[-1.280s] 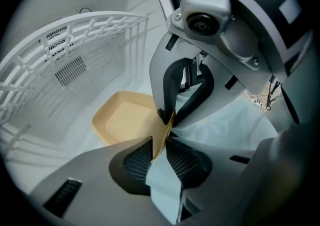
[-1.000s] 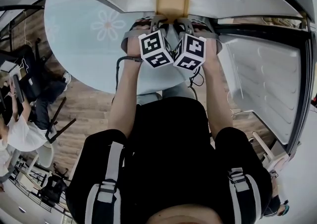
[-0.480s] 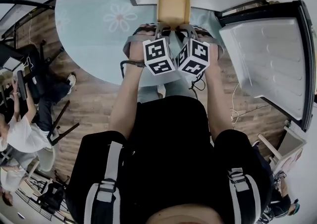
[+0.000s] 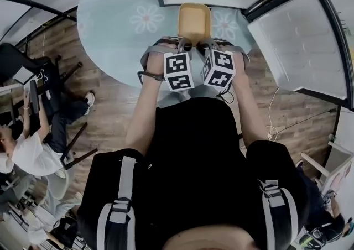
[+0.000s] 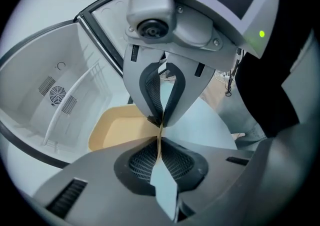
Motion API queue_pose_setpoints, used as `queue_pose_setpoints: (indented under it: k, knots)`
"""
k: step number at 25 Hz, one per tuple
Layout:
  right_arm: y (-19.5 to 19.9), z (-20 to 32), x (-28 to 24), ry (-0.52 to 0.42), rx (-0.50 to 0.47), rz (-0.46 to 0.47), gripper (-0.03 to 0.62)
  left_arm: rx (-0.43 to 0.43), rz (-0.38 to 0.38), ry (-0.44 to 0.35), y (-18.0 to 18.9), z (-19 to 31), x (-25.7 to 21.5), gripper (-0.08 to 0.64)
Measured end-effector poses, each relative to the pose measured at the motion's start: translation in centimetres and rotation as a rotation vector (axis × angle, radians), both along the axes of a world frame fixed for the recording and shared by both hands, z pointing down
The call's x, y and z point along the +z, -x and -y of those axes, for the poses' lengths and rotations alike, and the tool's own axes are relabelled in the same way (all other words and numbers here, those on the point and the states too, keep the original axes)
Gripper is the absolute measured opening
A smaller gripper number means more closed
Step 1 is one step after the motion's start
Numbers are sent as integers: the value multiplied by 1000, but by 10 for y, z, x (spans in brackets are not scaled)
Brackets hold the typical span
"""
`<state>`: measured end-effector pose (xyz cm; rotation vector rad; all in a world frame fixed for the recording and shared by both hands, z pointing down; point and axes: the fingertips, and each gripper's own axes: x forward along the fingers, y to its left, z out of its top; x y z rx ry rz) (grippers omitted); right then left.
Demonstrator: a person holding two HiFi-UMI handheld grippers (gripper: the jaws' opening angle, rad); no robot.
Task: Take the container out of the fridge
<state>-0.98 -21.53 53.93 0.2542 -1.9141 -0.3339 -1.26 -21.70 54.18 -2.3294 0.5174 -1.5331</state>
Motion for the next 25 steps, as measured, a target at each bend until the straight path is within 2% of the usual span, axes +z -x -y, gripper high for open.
queue_pose_setpoints:
  k: [13, 25]
  knots:
    - [-7, -30, -2, 23, -3, -80, 17, 29, -73, 45, -8, -31, -1, 34]
    - [3, -33, -10, -3, -12, -99, 17, 30, -85, 50, 2, -36, -7, 37]
